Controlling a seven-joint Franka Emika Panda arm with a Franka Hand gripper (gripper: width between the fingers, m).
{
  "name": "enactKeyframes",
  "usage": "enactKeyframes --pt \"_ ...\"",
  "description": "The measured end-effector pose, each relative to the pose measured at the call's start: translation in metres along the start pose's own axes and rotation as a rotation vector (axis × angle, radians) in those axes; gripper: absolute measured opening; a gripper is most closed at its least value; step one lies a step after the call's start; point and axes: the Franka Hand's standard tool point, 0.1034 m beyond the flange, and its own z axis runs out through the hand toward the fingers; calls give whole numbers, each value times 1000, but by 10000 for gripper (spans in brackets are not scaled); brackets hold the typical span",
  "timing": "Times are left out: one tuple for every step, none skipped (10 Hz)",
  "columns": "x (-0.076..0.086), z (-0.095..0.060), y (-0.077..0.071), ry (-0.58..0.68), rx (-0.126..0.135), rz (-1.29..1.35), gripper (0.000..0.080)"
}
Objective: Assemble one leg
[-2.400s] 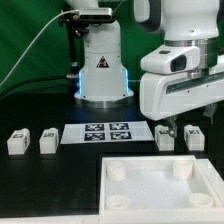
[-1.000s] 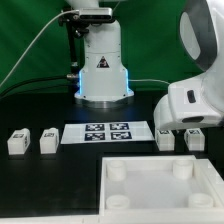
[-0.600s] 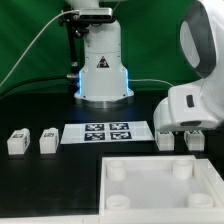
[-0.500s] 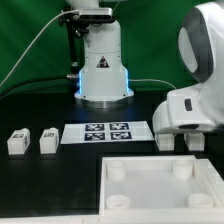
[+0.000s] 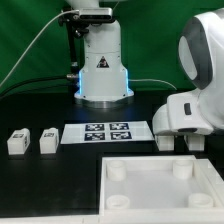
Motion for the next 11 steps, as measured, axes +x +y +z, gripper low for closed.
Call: enactKeyframes --pt "0 0 0 0 0 0 469" --pt "0 0 0 0 0 0 283" --pt "0 0 0 0 0 0 286" --pt "0 0 0 0 0 0 286" --pt "0 0 0 0 0 0 286" --pt "0 0 0 0 0 0 286" --pt "0 0 0 0 0 0 286" --pt "0 0 0 0 0 0 286" --pt "0 0 0 1 0 0 287" --pt "2 -5 0 35 5 -1 288" --pt "-6 -25 10 42 -6 -58 288"
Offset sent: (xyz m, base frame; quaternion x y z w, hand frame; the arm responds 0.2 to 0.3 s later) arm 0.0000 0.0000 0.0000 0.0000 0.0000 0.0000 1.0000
